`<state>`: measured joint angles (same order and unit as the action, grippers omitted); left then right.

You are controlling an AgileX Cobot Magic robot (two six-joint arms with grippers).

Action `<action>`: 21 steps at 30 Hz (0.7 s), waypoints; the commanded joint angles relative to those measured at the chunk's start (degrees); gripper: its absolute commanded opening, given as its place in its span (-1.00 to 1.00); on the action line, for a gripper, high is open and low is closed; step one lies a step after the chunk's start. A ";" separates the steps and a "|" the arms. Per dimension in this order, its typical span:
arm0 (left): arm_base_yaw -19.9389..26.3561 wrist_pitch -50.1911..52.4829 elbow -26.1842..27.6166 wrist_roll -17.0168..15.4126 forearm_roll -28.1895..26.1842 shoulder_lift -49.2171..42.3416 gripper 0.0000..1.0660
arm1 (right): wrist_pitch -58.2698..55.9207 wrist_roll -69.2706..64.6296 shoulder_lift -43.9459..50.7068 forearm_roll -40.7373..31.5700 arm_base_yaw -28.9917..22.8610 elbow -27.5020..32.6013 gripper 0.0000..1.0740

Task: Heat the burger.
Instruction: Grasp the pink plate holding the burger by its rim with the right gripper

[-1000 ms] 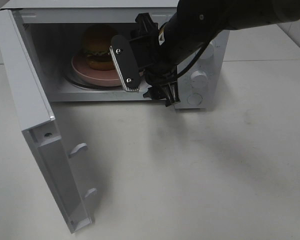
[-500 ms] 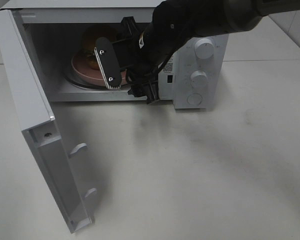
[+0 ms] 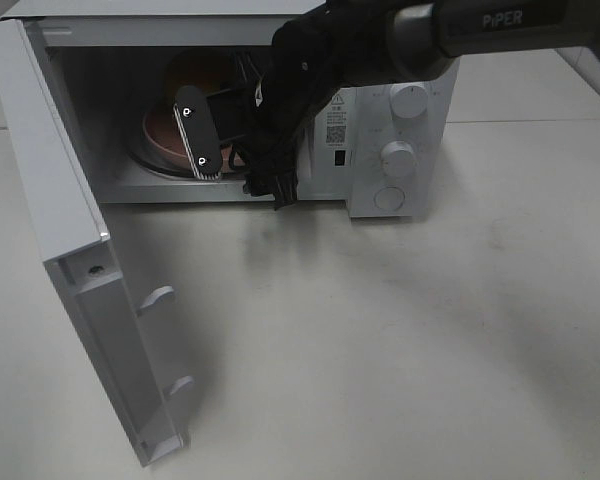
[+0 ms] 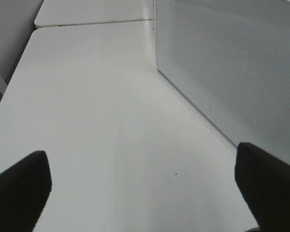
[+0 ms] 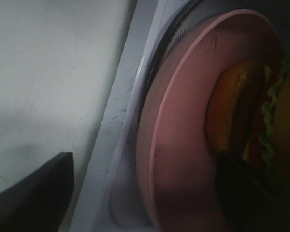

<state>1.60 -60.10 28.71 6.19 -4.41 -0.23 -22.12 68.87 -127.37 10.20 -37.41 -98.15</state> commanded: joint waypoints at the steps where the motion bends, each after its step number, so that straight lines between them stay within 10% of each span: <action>1: -0.23 0.57 -0.11 0.00 0.00 -1.20 0.84 | -2.64 -1.15 -1.72 0.06 -0.11 -2.64 0.42; 15: -0.23 0.57 -0.11 0.00 0.00 -1.20 0.84 | -8.48 -5.50 -9.57 -1.66 -0.11 -14.15 0.42; 21: -0.23 0.57 -0.11 0.00 0.00 -1.20 0.84 | -10.14 -6.36 -11.40 -1.89 -0.11 -16.67 -0.18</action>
<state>1.60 -60.10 28.71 6.19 -4.41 -0.23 -31.68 63.14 -138.71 8.48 -37.41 -114.25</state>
